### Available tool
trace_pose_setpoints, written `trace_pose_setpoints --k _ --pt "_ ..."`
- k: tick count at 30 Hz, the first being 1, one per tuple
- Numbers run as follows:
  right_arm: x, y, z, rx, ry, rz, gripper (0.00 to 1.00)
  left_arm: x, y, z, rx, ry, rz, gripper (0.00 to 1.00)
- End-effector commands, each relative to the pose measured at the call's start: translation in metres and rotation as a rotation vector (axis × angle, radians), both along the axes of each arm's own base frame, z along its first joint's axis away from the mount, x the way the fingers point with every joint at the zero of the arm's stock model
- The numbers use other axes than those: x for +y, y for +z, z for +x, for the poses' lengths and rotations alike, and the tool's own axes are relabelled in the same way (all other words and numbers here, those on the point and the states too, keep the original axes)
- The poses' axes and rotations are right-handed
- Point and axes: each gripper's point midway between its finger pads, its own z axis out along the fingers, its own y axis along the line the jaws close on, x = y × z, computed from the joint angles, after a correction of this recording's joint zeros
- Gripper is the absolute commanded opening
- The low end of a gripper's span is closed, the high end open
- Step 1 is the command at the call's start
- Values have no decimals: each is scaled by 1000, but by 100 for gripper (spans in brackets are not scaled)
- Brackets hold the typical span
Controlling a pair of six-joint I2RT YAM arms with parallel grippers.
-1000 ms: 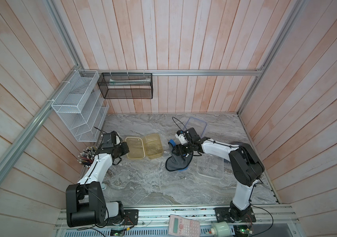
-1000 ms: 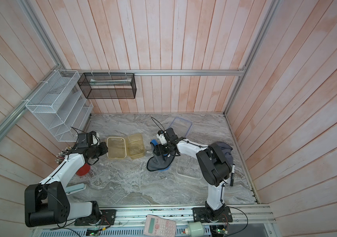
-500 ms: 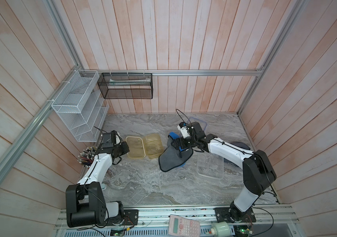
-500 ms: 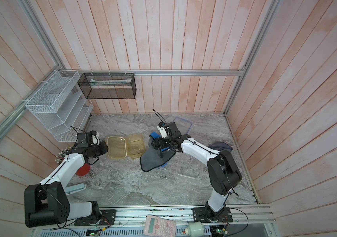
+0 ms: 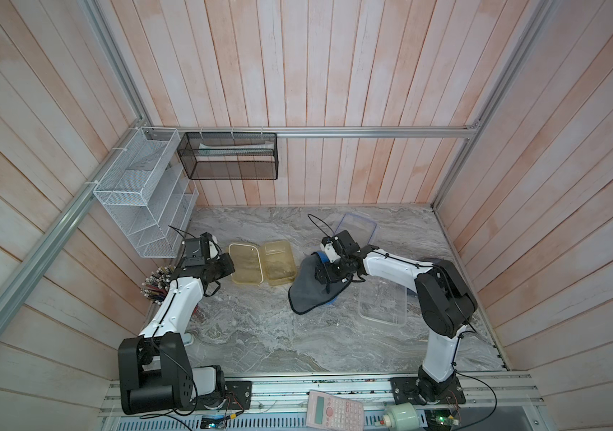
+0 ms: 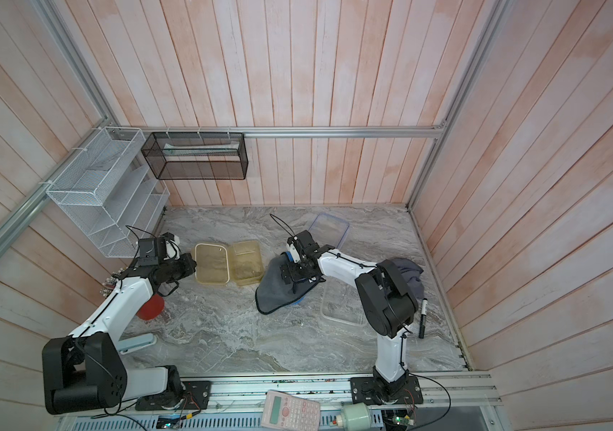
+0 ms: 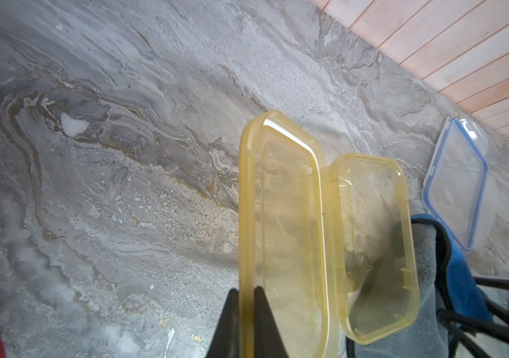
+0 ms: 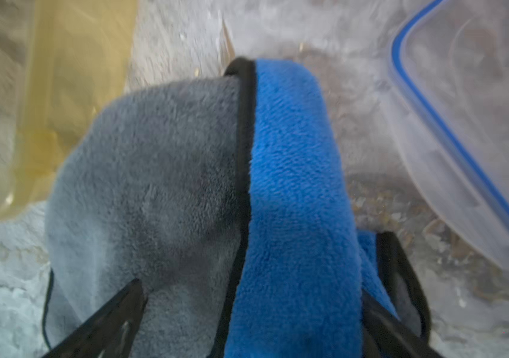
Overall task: Wipe the insides of the lunch boxes
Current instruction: Place the cleaning item at the center of the board.
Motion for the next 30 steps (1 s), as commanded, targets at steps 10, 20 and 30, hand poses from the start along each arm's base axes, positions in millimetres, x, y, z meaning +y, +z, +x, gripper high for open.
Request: trace_pose_setpoints --k 10,20,30 --pt "21 99 11 -155 5 229 98 4 7 7 -1 -13 28 11" --pt "14 104 15 -175 -19 209 99 6 7 6 1 -9 43 11" --pt "27 134 6 -200 17 431 98 7 7 4 -3 -5 49 11"
